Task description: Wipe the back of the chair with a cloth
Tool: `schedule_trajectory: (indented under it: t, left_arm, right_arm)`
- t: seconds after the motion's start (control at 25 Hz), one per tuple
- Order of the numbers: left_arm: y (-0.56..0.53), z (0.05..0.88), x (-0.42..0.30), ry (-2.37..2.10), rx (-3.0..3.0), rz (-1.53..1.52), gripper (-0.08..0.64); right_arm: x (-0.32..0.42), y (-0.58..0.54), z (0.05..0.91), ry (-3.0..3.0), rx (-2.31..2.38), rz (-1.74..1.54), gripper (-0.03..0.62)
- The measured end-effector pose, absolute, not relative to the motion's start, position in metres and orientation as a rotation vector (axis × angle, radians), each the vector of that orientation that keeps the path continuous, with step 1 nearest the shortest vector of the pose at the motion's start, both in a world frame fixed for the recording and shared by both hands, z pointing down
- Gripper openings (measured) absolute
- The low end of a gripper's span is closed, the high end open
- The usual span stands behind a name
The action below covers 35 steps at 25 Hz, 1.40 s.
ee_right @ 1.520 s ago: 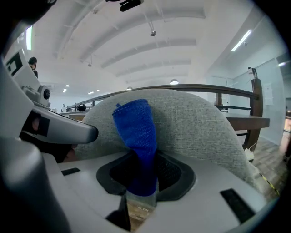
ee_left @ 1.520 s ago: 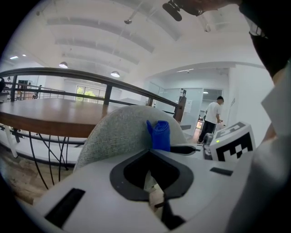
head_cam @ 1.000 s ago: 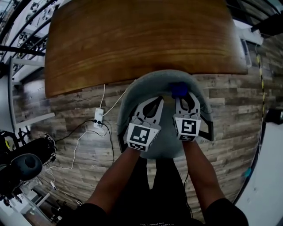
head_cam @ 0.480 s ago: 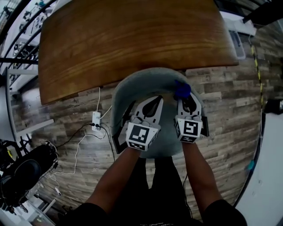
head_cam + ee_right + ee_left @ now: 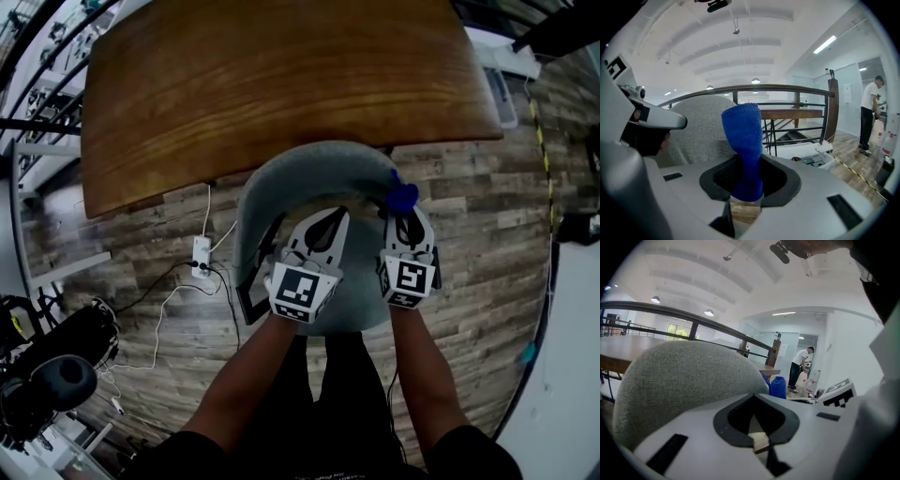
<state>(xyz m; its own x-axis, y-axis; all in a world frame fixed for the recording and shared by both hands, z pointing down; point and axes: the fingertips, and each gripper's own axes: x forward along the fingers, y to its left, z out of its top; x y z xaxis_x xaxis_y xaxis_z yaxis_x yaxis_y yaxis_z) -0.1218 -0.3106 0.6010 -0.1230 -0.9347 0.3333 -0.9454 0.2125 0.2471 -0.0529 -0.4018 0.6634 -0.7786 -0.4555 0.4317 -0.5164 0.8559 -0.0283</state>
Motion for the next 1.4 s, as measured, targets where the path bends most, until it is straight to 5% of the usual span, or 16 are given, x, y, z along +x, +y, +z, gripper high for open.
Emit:
schedule_trajectory:
  t: [1.4]
  left_arm:
    - [-0.105, 0.684, -0.178, -2.323, 1.063, -0.116, 0.006]
  right_arm:
    - [-0.192, -0.142, 0.715, -2.685, -0.353, 0.027, 0.11]
